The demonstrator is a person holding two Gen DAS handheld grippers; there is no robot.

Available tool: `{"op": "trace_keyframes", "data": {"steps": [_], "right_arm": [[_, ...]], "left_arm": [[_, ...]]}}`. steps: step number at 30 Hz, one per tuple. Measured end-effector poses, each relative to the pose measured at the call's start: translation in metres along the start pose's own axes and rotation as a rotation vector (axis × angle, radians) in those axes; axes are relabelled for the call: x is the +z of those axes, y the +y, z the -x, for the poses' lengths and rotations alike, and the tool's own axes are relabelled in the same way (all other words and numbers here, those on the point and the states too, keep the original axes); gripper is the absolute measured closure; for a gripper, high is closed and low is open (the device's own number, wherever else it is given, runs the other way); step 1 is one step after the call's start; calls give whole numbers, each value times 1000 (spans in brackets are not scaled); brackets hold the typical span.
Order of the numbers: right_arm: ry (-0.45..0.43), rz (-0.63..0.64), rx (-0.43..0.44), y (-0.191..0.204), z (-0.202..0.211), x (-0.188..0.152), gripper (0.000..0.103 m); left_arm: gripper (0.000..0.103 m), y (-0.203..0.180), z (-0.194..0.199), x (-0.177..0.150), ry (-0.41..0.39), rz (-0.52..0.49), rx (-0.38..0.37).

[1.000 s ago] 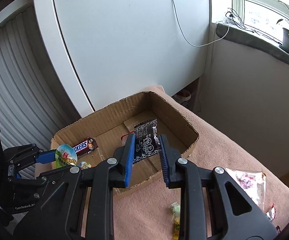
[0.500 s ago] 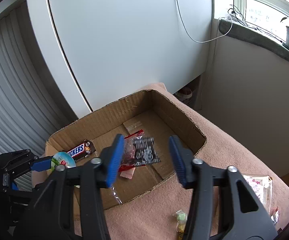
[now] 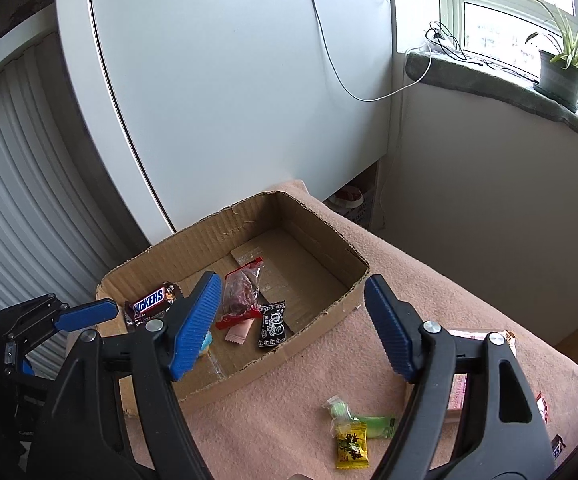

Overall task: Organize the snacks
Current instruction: 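Open both grippers over the box to drop the black candy and jelly cup, then move both tools back over the Snickers bar and yellow candy on the table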

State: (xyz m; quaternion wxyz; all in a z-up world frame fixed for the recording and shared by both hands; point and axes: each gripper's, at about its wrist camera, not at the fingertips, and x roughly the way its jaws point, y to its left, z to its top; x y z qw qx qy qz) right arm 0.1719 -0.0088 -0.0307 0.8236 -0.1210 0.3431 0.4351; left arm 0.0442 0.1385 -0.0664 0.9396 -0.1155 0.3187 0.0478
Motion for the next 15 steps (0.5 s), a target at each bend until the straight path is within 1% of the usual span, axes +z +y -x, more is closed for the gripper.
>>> {"op": "trace_keyframes", "data": {"steps": [2,6,8,15], "right_arm": [[-7,-2,-3,-3,10,-6,26],[-38,-19,-41,-16,38,-19,26],[-42,-44,-50,-26,52,-26,26],[-45,-140,-137,-70,99,-58,26]], "left_arm": [[48,-5,3,0,-4,-9,-4],[48,-16,9,-1,-14,-15,-21],[48,-24,11,-2,-19,-20,-34],[48,-56,11,-9,-14,-51,-101]]}}
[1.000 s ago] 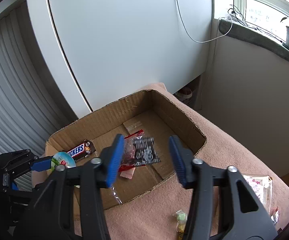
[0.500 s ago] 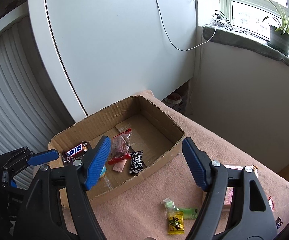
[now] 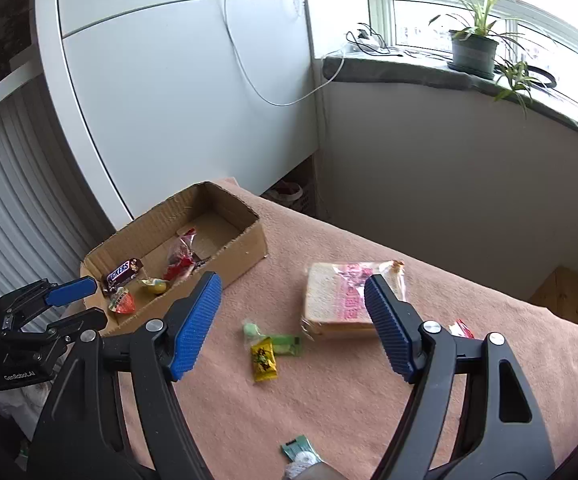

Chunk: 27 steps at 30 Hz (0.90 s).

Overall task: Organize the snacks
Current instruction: 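Move both tools back over the Snickers bar and yellow candy on the table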

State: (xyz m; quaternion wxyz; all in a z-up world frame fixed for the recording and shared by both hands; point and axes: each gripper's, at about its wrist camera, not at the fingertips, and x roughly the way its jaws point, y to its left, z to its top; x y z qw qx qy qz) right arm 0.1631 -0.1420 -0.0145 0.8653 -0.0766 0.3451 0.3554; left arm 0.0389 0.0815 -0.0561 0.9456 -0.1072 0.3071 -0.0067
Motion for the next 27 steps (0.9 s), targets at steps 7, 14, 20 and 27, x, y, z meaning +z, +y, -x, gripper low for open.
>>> {"op": "trace_keyframes", "data": {"steps": [7,14,20,27], "right_arm": [[-5,-111,-113,-66,42,-32,26],[11,-237,-219,-131,70,-68,26],[58,-342,-250,-171,64,-91,26],[134,-378,-246,-188,31,-107,36]], "left_arm": [[48,-31,-20,-12,54,-12,-73],[48,-53,-48,-25,128,7,-131],[48,-62,-68,-32,182,27,-151],[51,-56,-96,-32,239,114,-176]]}}
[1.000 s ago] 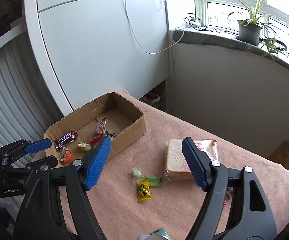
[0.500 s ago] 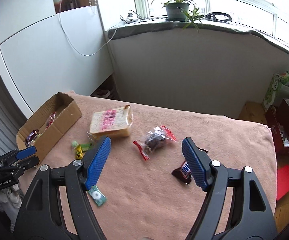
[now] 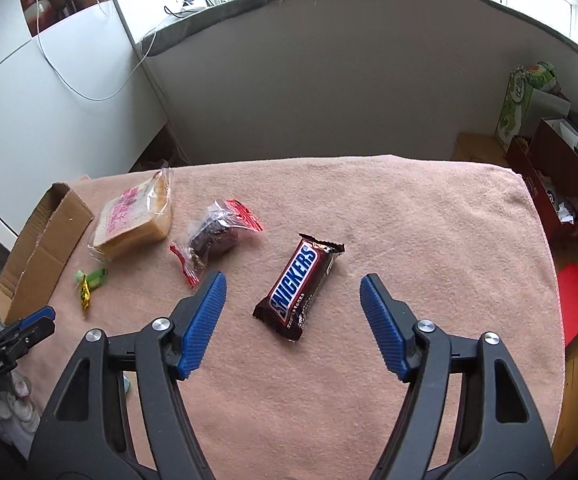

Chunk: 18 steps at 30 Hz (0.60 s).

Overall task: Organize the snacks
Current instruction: 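Move both tools back over the Snickers bar and yellow candy on the table, then grasp the Snickers bar with the right gripper while the left gripper grasps the yellow candy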

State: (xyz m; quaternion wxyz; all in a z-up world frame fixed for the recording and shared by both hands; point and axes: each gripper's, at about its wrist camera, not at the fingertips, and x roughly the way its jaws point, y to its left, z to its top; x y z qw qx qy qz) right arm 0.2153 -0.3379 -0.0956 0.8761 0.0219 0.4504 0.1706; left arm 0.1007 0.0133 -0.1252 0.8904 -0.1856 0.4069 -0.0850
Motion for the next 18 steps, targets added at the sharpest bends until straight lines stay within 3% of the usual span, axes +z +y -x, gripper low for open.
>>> {"op": "trace_keyframes", "data": {"steps": [15,17,18], "right_arm": [[75,-14,-15,-5,-41,2,39],[80,-11,-19,-4,-45,3,41],[84,-10,-18,-3,-46,3,46]], "left_arm": [[51,-1,-47,21,59,-7,97],[58,-4,-52,21,59,-25,110],[61,-6,-52,20,55,-39,118]]}}
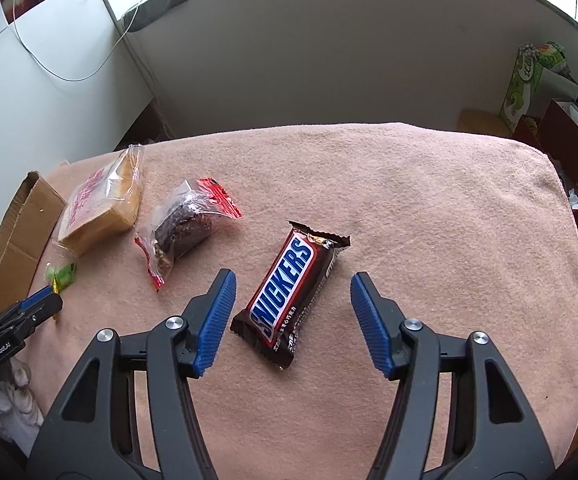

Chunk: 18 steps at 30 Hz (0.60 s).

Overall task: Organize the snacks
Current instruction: 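Grasp the Snickers bar with the right gripper while the left gripper grasps the yellow candy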

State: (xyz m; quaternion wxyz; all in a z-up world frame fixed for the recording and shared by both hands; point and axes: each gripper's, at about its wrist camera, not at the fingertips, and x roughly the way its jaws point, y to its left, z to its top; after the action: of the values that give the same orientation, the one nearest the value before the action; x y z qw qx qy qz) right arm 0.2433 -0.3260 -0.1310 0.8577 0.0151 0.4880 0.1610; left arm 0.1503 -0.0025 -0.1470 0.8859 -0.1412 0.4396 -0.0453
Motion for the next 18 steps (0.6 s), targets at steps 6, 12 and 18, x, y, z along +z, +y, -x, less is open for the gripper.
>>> {"op": "trace_keyframes", "data": {"steps": [6,12,18], "right_arm": [[16,17,-28,7,-11,0,49],[23,56,-70,15,-13,1,49],[27,97,-106,24,-14,0,62]], "left_arm": [[70,-1,0,-4,-11,-45,51],[71,-7,-2,-4,-11,-80,88],[76,-20,-6,-8,-13,-157,116]]}}
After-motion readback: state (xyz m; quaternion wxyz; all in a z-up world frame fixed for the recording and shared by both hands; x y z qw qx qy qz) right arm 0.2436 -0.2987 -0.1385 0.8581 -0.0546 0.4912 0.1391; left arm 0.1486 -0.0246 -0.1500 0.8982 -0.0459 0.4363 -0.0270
